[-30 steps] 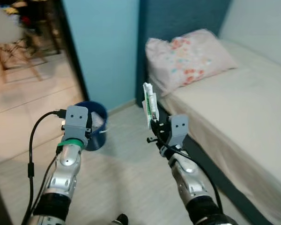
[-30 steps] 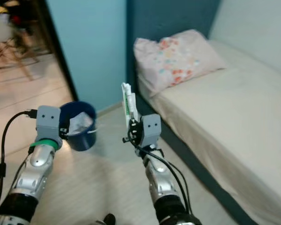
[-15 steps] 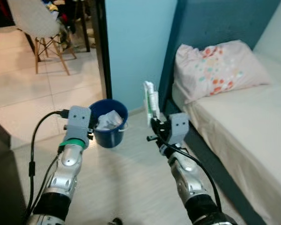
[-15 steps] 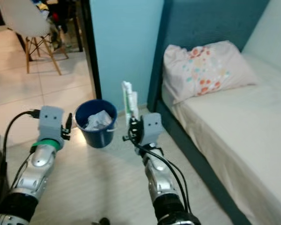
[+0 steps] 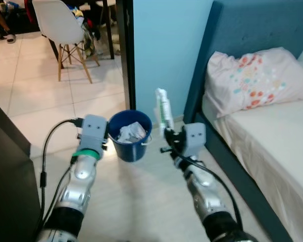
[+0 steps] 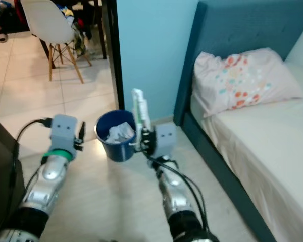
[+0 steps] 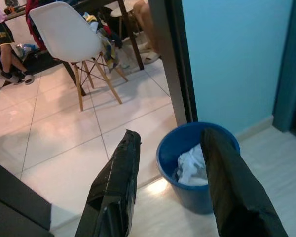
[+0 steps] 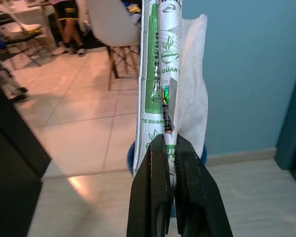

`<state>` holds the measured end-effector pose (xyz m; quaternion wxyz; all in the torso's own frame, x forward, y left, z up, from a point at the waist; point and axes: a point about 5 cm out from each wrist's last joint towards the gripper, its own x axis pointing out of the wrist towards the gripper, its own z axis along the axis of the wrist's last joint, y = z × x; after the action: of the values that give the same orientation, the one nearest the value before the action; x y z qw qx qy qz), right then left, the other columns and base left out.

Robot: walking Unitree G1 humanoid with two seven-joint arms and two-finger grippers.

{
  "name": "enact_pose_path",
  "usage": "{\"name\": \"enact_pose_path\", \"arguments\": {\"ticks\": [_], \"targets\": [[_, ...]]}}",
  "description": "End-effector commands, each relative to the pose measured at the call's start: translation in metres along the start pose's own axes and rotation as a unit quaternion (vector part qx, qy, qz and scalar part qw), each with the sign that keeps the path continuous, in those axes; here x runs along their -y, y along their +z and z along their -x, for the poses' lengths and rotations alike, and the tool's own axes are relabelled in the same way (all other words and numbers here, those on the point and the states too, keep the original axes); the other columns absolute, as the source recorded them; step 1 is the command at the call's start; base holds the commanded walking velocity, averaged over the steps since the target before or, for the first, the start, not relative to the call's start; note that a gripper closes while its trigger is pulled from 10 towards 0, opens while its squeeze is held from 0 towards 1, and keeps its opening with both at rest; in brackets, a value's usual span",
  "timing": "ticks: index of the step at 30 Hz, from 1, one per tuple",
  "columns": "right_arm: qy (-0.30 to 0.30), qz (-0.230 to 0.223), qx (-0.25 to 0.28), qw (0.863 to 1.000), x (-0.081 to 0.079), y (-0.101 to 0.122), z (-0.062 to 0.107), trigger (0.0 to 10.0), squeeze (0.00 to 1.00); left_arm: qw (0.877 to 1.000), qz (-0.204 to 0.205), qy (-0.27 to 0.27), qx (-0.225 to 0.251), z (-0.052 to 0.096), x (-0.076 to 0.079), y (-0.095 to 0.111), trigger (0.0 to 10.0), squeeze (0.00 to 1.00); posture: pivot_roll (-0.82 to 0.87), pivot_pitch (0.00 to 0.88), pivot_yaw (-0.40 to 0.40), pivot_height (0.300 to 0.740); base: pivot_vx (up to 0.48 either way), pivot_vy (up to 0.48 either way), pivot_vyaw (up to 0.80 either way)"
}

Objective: Clean up the room

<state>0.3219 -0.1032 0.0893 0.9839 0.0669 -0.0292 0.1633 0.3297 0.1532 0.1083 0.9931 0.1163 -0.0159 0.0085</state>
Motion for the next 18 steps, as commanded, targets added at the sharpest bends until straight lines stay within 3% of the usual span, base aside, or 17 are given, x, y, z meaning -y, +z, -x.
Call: {"name": "enact_pose_path", "arguments": {"ticks": [1,7,18], "targets": [[0.009,-0.011,0.006,1.000,-0.009,0.000,-0.002,10.0,0.00,1.000,-0.005,0.006,-0.007,0.000,-0.006,-0.004,10.0,0.00,-0.02,0.000,0.060,0.735,0.469,0.000,0.00],[0.014,-0.014,0.008,1.000,-0.010,0.001,-0.001,10.0,0.00,1.000,-0.007,0.006,-0.011,0.001,-0.006,-0.007,10.0,0.00,-0.01,0.000,0.060,0.735,0.469,0.000,0.00],[-0.004,-0.013,-0.012,1.000,-0.003,-0.008,0.003,10.0,0.00,0.998,-0.047,-0.002,-0.051,0.011,-0.014,-0.035,10.0,0.00,-0.01,0.002,0.062,0.735,0.468,0.000,0.00]]}}
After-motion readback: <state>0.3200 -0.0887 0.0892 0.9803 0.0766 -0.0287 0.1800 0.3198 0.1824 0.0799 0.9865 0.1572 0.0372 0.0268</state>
